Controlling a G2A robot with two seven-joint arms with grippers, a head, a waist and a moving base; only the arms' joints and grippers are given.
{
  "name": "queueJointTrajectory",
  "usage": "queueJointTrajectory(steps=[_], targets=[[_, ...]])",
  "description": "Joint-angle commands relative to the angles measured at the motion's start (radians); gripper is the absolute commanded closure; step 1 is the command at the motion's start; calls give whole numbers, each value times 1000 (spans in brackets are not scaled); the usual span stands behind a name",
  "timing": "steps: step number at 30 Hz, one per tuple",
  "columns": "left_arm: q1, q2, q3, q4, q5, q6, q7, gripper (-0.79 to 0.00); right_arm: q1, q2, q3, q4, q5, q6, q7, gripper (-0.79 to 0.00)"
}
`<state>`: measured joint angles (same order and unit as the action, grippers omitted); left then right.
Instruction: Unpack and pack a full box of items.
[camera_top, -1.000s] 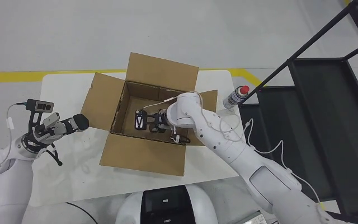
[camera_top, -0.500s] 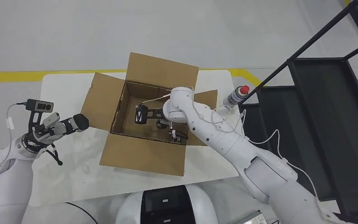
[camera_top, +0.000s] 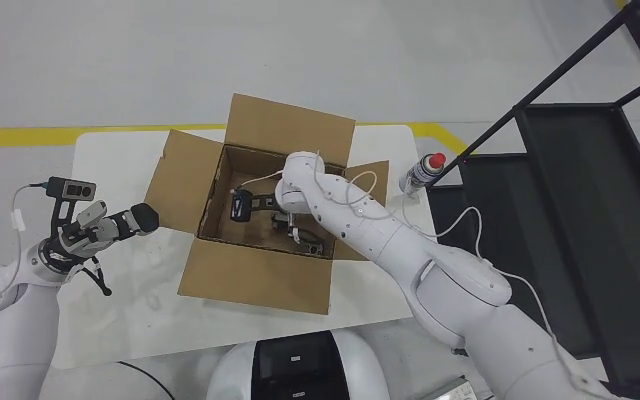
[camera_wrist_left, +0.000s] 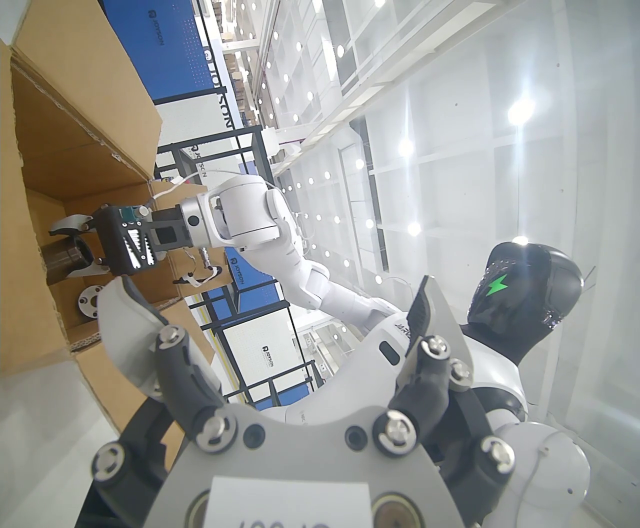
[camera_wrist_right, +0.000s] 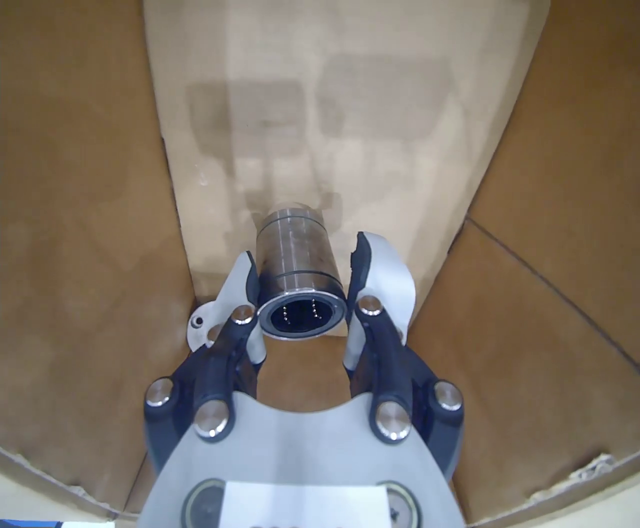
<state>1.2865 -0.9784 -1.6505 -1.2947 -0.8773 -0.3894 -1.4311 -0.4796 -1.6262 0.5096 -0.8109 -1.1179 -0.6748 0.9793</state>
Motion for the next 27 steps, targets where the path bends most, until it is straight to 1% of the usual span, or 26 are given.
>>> queueJointTrajectory(steps=[1,6,12,17,18,19,20,21,22,27], targets=[[0,0,0,0,0,0,0,-785,6,-8,-10,12,1,-33,-30,-785],[0,0,0,0,0,0,0,-785,7,-15,-16,40,-15,-46,-102,-785],[0,0,0,0,0,0,0,-785,-17,-5,-10,61,-50,-29,-130,-785],[0,0,0,0,0,0,0,-785,-31,-4,-5,74,-56,-24,-164,-785],[0,0,0,0,0,0,0,-785,-31,-5,-5,75,-57,-27,-172,-720],[0,0,0,0,0,0,0,-785,-31,-5,-5,78,-60,-27,-180,-517],[0,0,0,0,0,0,0,-785,-30,-6,-6,80,-64,-28,-185,-376],[0,0,0,0,0,0,0,-785,-30,-7,-6,83,-66,-27,-187,-148],[0,0,0,0,0,0,0,-785,-30,-8,-6,87,-68,-23,-187,0],[0,0,0,0,0,0,0,-785,-27,-14,-5,102,-69,-8,-168,0]])
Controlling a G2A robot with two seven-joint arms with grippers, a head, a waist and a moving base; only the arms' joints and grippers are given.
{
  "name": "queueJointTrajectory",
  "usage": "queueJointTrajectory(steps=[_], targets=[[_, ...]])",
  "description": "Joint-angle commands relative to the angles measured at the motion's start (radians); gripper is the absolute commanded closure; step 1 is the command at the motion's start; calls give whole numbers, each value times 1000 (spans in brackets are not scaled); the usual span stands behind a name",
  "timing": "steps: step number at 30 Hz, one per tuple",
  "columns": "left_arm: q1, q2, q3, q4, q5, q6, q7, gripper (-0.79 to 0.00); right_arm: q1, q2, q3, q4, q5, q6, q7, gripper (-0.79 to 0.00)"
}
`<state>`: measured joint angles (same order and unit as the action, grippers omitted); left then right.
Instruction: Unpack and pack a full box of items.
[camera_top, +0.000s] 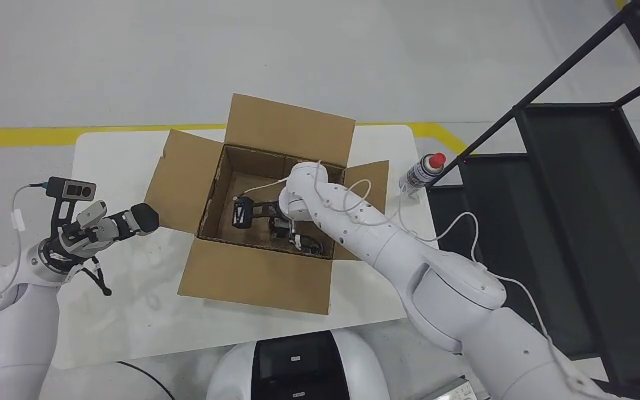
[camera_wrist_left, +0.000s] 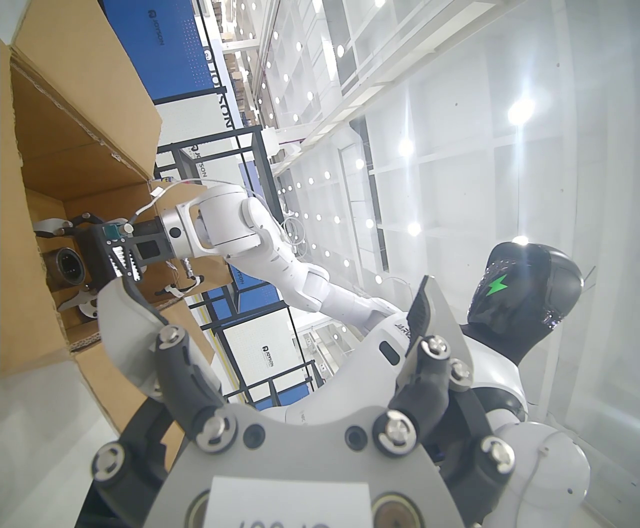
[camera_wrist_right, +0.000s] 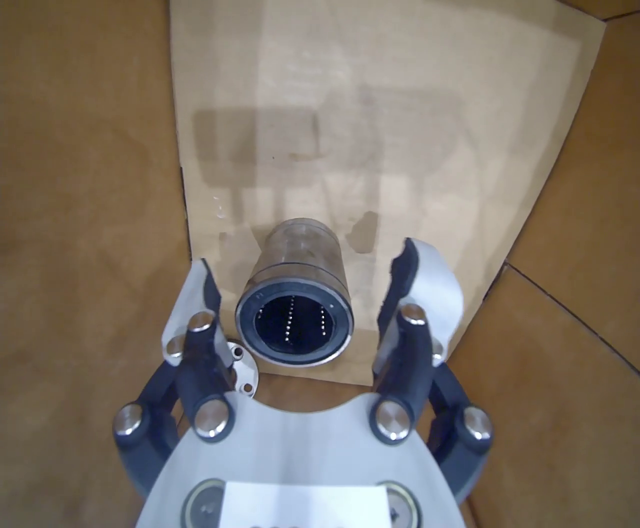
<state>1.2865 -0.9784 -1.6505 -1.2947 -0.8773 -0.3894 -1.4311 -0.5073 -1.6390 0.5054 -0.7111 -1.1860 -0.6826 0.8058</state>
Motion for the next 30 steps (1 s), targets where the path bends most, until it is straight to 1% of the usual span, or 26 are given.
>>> queueJointTrajectory(steps=[1,8,12,14,16,18,20,23,26,30], targets=[[0,0,0,0,0,0,0,-785,1,-2,-1,2,0,3,13,0],[0,0,0,0,0,0,0,-785,-4,-4,-2,-34,-17,0,13,0],[0,0,0,0,0,0,0,-785,-18,11,13,-118,-37,-13,11,0],[0,0,0,0,0,0,0,-785,-36,28,28,-184,-55,-11,44,0],[0,0,0,0,0,0,0,-785,-68,51,56,-285,-65,-8,86,0],[0,0,0,0,0,0,0,-785,-118,83,98,-408,-82,2,154,0],[0,0,0,0,0,0,0,-785,-192,122,157,-568,-105,13,231,0],[0,0,0,0,0,0,0,-785,-345,182,267,-857,-148,6,327,0],[0,0,0,0,0,0,0,-785,-505,237,365,-1082,-200,-1,331,0],[0,0,0,0,0,0,0,-785,-676,289,512,-1286,-200,-54,277,0]])
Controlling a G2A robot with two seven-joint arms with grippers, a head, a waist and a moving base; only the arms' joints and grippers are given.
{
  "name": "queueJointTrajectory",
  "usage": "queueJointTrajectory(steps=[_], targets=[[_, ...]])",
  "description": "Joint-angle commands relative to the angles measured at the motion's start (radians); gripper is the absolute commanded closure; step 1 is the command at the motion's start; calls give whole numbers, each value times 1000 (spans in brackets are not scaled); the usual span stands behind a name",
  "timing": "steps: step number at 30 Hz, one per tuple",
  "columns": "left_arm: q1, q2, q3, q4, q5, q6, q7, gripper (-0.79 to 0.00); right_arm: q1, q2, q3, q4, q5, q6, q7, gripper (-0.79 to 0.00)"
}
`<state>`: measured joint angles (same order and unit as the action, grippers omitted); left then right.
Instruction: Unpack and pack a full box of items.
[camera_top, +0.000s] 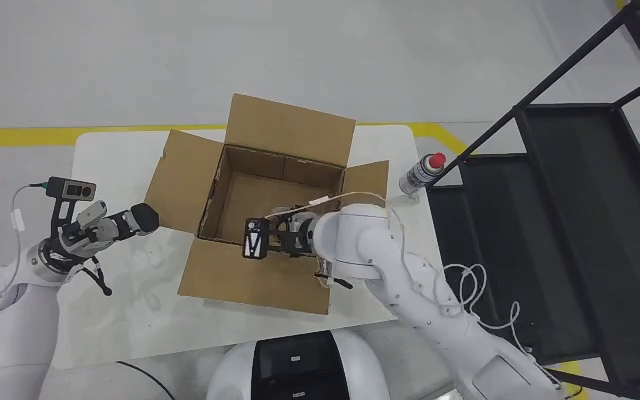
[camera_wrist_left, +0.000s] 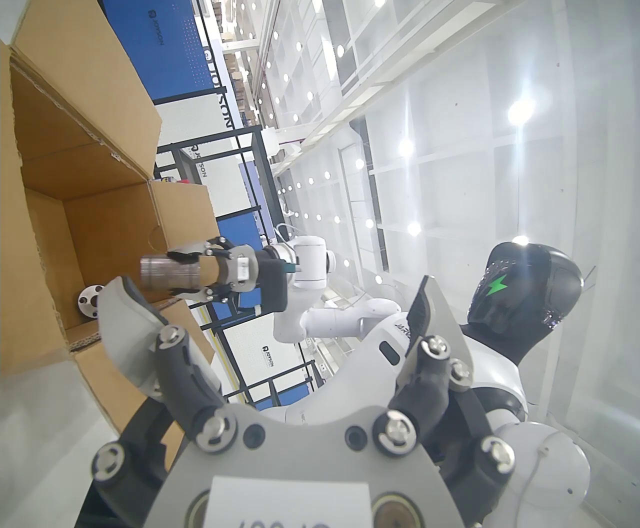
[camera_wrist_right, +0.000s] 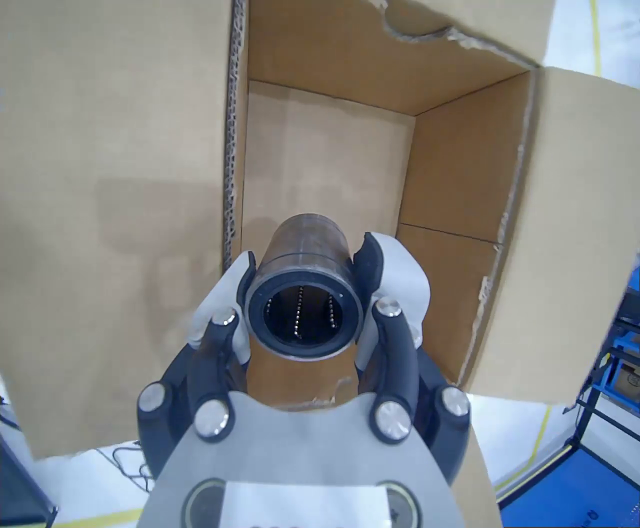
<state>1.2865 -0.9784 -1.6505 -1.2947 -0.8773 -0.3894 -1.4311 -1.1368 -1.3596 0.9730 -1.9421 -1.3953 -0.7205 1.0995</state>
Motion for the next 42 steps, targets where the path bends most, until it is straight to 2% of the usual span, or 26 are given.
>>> queueJointTrajectory(steps=[1,7,27,29,34,39,42], targets=[[0,0,0,0,0,0,0,-785,-81,19,78,-83,9,-34,-34,0],[0,0,0,0,0,0,0,-785,-209,57,239,-170,29,-127,-166,0],[0,0,0,0,0,0,0,-785,-212,58,246,-171,29,-133,-173,0],[0,0,0,0,0,0,0,-785,-221,61,259,-179,36,-117,-200,0],[0,0,0,0,0,0,0,-785,-293,85,412,-279,182,-167,-187,0],[0,0,0,0,0,0,0,-785,-413,124,651,-379,381,-180,-180,0],[0,0,0,0,0,0,0,-785,-477,143,819,-384,527,-185,-186,0]])
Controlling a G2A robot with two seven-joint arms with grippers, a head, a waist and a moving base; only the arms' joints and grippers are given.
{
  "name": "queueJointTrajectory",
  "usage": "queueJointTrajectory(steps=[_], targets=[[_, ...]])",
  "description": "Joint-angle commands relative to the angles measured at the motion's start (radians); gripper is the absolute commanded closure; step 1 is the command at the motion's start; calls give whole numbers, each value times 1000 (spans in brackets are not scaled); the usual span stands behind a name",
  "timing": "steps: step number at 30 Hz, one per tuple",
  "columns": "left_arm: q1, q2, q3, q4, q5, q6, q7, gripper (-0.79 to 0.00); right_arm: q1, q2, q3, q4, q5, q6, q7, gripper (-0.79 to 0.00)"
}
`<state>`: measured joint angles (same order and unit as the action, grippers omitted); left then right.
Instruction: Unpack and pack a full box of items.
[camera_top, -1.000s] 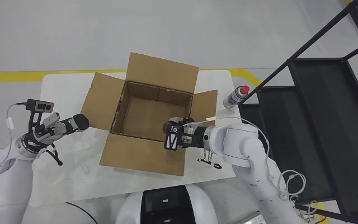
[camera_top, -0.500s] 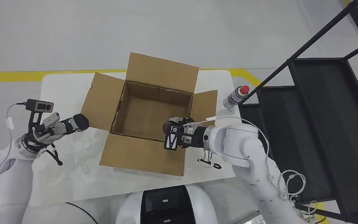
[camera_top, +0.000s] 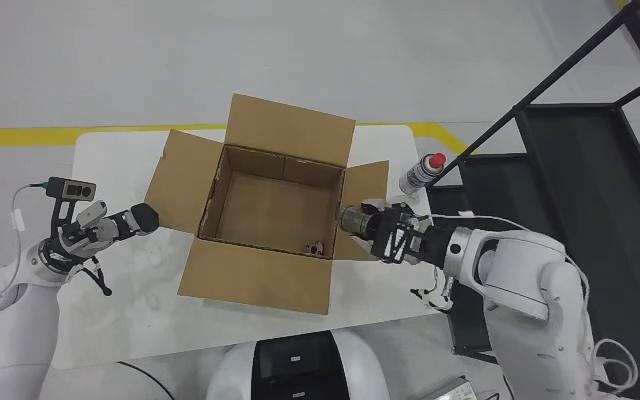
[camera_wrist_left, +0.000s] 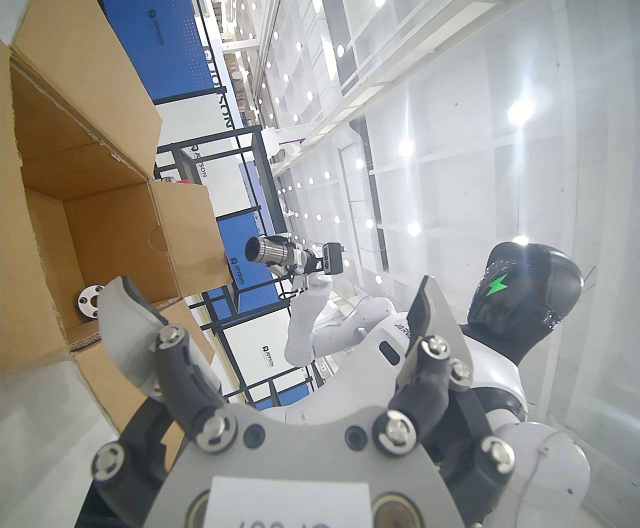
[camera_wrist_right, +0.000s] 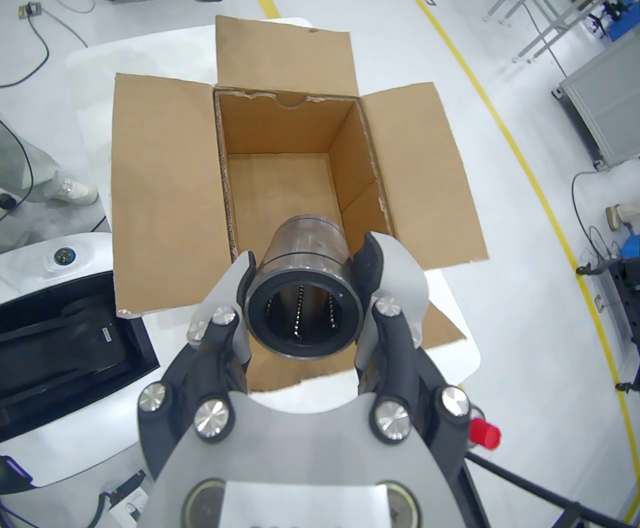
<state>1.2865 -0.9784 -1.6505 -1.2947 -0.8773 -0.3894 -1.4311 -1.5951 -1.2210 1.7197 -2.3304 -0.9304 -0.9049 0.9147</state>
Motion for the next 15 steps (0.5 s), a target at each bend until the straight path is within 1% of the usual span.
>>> queueJointTrajectory(steps=[1,5,9,12,15], targets=[[0,0,0,0,0,0,0,-785,-36,9,125,15,112,-2,-5,0],[0,0,0,0,0,0,0,-785,-102,30,280,78,243,-8,-8,0],[0,0,0,0,0,0,0,-785,-138,41,390,154,246,17,-19,0],[0,0,0,0,0,0,0,-785,-176,47,400,193,161,27,8,0],[0,0,0,0,0,0,0,-785,-193,49,376,242,130,51,-9,0]])
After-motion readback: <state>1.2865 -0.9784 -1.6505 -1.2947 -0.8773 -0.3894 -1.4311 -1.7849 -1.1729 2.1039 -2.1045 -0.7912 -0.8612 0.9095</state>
